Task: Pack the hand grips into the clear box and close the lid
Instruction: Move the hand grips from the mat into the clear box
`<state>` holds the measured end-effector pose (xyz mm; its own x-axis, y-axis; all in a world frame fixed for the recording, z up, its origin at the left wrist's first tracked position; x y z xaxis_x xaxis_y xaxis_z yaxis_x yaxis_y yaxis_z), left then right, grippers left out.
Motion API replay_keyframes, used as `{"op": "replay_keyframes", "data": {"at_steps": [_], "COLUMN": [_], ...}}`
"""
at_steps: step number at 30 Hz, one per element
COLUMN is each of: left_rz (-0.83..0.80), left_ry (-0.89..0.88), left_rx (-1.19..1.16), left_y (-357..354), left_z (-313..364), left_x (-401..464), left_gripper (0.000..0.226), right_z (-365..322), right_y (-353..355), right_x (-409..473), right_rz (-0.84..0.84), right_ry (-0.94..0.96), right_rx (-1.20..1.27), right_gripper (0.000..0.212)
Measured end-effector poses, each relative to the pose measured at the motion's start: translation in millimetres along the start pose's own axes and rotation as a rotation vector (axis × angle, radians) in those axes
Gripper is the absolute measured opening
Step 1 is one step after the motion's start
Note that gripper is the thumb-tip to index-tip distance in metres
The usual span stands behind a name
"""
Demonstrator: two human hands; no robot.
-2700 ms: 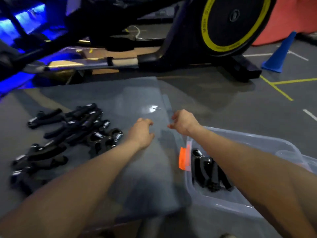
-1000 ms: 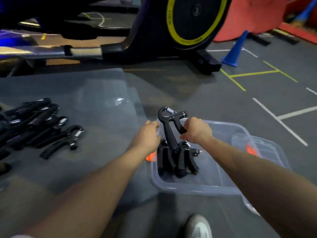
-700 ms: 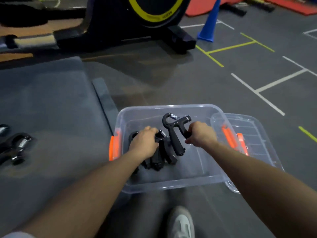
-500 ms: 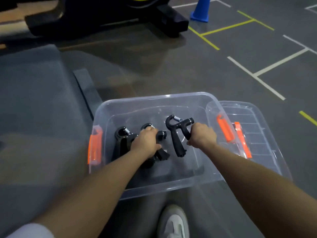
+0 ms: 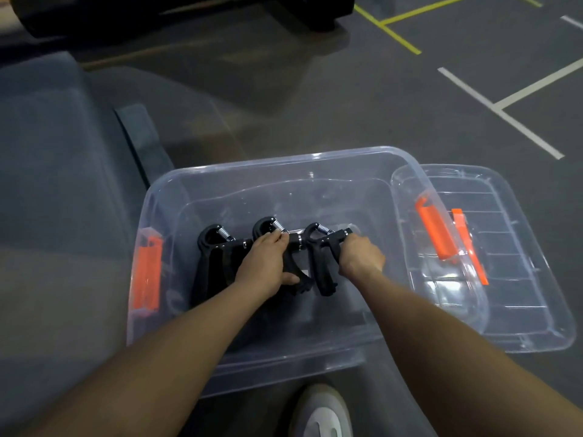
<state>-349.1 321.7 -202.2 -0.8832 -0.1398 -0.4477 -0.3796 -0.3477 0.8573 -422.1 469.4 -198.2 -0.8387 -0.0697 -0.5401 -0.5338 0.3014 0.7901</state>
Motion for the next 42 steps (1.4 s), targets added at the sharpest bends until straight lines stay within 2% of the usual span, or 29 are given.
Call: {"op": "replay_keyframes", "data": {"at_steps": [7,13,18,22,27,33,39,42], "left_rz": [-0.002,-0.023,0.096,0.228,0.32,0.416,0.439,0.408], "left_ry": [-0.01,0.004,0.027,0.07,0.225,0.426,0.595,0.653], "left_rx": [0.01,-0.02,-0.06,-0.093,-0.13,-0.158,-0.184,-0.214], "left_y": [-1.3,7.0,47.2,93.0,140.3,170.9,172.3,159.6], "left_z": [0.9,-0.7,-6.6,-30.9,-97.7,-216.2,-320.2,-360.5], "left_x": [-0.5,-7.9,-32.4,-69.7,-137.1,-234.7,-304.1,-318.6], "left_gripper": [0.093,0.09,0.062,0.054,0.049,0.05,0.039,0.046], "right_z": [4.9,-9.7,-43.1,-96.8,-190.0,-302.9,-389.7,-413.1], "right_y": [-13.2,5.6,36.0,54.2,49.5,0.4,-83.3,-129.6], "right_x": [8.1,1.5,-21.3,-57.8,-121.4,-201.4,-252.0,-260.5], "right_rz": [-0.068,-0.031,-0.016,-0.006,-0.004,-0.072,-0.224,-0.293], "right_ry": [0.034,0.082,0.175,0.277,0.456,0.636,0.698,0.681], "right_rx": [0.093,0.253,0.297,0.284,0.241,0.205,0.248,0.25], "right_gripper": [0.031,0.028,0.042,0.042,0.044,0.049,0.045,0.044]}}
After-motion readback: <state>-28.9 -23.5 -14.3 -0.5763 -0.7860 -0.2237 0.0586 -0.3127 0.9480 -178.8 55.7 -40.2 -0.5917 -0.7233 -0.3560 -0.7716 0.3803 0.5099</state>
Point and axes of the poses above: each hand's wrist, its own x-axis towards the middle knuckle, its own y-axis out of the back of the hand, z = x × y, the point moved 6 cm from there along x, towards the middle knuckle, and after that the axes turned 10 degrees about x, right-handed, at the moved point
